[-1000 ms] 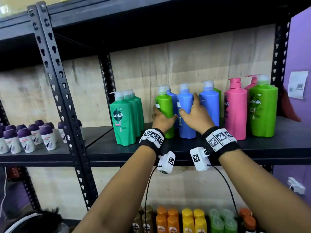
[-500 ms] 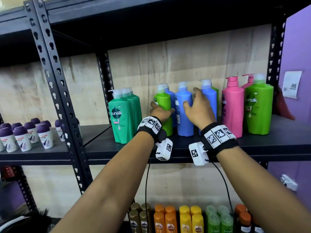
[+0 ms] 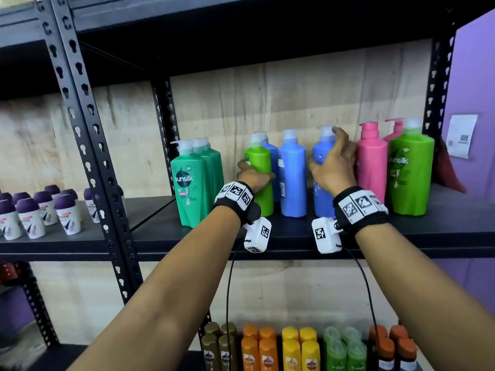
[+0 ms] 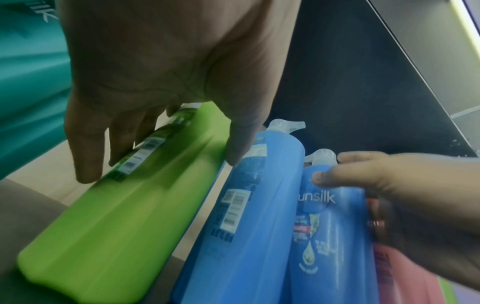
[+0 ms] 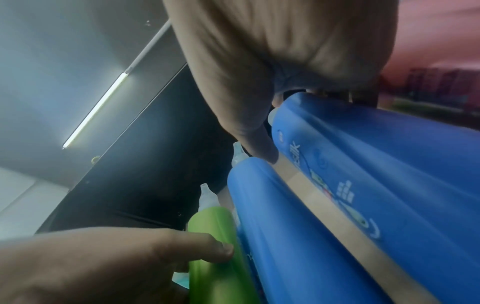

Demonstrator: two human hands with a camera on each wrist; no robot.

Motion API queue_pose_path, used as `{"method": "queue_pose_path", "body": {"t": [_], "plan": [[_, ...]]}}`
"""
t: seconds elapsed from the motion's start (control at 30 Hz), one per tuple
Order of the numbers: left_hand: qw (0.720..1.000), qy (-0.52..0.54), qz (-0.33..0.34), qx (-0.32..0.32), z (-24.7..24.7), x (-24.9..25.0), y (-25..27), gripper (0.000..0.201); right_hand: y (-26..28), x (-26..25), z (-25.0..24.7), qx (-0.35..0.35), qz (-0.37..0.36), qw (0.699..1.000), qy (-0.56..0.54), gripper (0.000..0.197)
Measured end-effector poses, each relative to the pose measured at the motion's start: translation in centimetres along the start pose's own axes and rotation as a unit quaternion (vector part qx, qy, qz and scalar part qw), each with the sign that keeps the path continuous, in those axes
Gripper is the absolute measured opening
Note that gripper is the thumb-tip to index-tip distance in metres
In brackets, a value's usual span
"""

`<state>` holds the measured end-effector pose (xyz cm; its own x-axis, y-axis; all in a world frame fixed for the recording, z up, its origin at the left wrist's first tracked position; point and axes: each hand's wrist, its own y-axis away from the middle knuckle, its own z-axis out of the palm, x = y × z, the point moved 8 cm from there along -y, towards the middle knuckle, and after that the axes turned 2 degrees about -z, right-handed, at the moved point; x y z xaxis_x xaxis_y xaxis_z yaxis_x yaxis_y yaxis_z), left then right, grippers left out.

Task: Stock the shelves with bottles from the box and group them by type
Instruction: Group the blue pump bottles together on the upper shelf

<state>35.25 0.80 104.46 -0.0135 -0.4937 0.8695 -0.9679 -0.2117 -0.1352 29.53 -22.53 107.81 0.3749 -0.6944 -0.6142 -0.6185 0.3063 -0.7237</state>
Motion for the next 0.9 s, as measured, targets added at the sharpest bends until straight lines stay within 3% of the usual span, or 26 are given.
{"method": "queue_pose_path", "body": {"t": [0.13,0.43,0.73,0.9], "plan": [[1.0,0.03,0.008,0.0,0.3,0.3,-0.6,0.101,-0.5,1.8,0.7,-0.053,0.049,0.996,-0.051,0.09],[0.983,0.139,0.101,0.066,-0.2,-0.3,1.4,0.094,-0.1,2.3,-0.7,-0.067,0.05,0.994,-0.073,0.084],[0.94,0.255,0.219,0.054,3.4,1.9,7.9,0.075,2.9,1.3,-5.5,0.043,-0.024,0.988,-0.148,0.066],[0.927,0.285,0.238,0.051,5.9,3.6,10.1,0.063,3.5,1.0,-9.1,0.087,-0.07,0.982,-0.15,0.064]]}}
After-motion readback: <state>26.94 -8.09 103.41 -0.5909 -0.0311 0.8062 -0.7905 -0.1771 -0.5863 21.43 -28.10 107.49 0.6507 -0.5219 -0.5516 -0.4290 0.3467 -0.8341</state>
